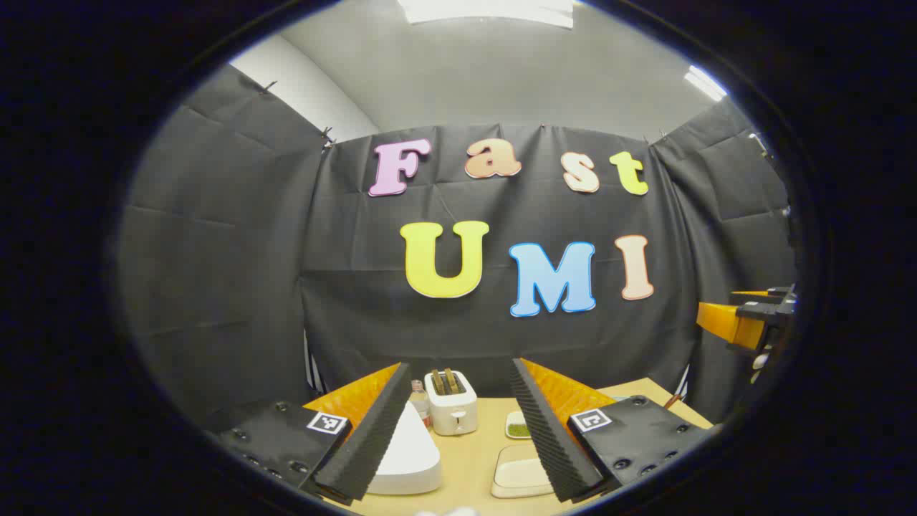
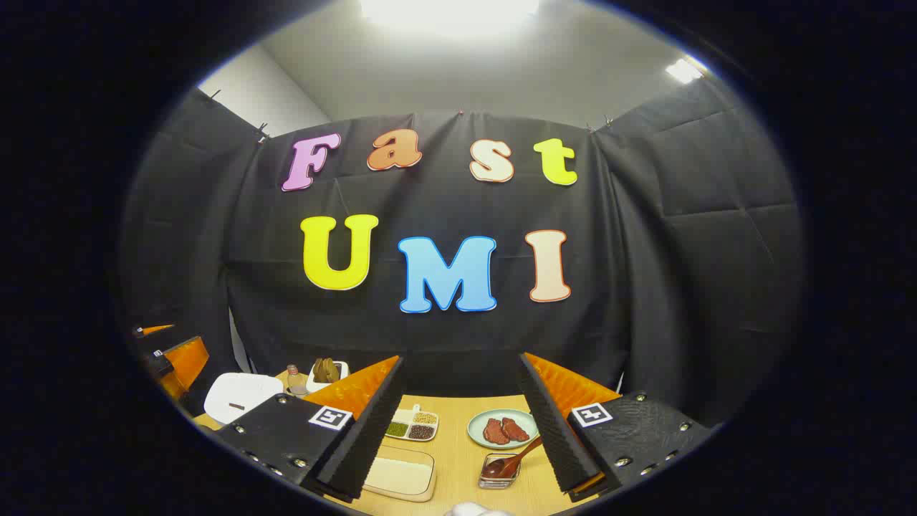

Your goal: Close the left gripper, press the button to open the rice cooker; take a wooden spoon from the chopstick holder with the right hand, scoop a spoonful of rice and pour it into the rice cooker, then put the wooden spoon back into the chopstick holder.

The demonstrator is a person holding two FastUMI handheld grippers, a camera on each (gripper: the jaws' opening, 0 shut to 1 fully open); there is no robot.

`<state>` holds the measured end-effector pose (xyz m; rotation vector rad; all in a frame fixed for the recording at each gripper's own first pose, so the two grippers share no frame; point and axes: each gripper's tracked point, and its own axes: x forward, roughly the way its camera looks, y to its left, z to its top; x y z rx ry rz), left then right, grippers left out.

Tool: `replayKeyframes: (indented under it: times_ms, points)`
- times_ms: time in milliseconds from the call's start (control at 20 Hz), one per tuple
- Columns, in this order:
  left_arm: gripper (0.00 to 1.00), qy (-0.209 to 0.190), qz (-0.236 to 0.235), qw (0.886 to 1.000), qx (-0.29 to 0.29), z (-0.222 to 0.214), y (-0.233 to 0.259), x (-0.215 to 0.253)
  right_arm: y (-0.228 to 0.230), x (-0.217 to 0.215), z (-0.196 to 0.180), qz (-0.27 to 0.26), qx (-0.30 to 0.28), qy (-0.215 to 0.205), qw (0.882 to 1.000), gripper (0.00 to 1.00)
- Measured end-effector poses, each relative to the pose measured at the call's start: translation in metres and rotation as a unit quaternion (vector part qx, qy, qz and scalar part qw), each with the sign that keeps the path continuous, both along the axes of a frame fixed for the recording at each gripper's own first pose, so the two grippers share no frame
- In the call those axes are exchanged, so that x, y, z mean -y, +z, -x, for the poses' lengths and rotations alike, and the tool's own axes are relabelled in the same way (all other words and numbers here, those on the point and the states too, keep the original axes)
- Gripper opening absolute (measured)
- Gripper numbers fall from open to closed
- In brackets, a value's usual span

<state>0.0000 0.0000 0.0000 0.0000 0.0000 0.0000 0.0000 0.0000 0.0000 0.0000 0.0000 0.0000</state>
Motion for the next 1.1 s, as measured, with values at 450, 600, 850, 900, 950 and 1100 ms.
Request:
replayKeyframes:
  times_ms: [450,600,850,900,950,1100]
  points:
    - [0.96,0.001,-0.004,1.000,0.007,-0.011,0.012,-0.012,-0.001,-0.015,0.002,0.009,-0.010,0.009,1.000,0.95]
    - [0.96,-0.001,-0.001,1.000,0.007,-0.015,0.015,-0.013,-0.001,-0.015,0.002,0.007,-0.010,0.003,1.000,0.95]
    - [0.96,-0.007,-0.006,1.000,0.011,-0.018,0.018,-0.014,-0.004,-0.014,0.001,0.006,-0.013,-0.003,1.000,0.95]
    - [0.96,-0.009,-0.004,1.000,0.012,-0.017,0.018,-0.012,-0.006,-0.014,0.001,0.007,-0.015,-0.003,1.000,0.95]
    - [0.96,-0.007,-0.004,1.000,0.012,-0.018,0.018,-0.013,-0.007,-0.013,0.001,0.009,-0.018,-0.004,1.000,0.95]
    - [0.96,0.000,-0.012,1.000,0.010,-0.021,0.017,-0.017,-0.007,-0.012,0.001,0.007,-0.018,-0.006,1.000,0.95]
